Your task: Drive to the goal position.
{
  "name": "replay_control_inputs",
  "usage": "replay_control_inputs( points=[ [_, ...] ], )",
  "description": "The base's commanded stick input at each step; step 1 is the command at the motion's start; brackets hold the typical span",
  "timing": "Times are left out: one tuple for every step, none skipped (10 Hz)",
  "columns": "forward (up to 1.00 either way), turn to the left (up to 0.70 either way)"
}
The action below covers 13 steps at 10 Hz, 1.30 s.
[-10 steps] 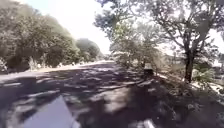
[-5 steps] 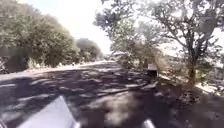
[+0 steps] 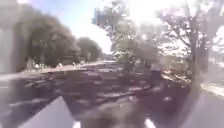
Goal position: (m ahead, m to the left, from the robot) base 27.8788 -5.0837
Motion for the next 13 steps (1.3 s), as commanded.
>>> replay_control_inputs(
  points=[
    [0.5,0.0],
    [0.5,0.0],
    [0.5,0.0],
    [0.5,0.0],
    [0.5,0.0],
    [0.5,0.0],
    [0.5,0.0],
    [0.5,0.0],
    [0.5,0.0],
    [0.5,0.0],
    [0.5,0.0],
    [0.5,0.0],
    [0.5,0.0]
  ],
)
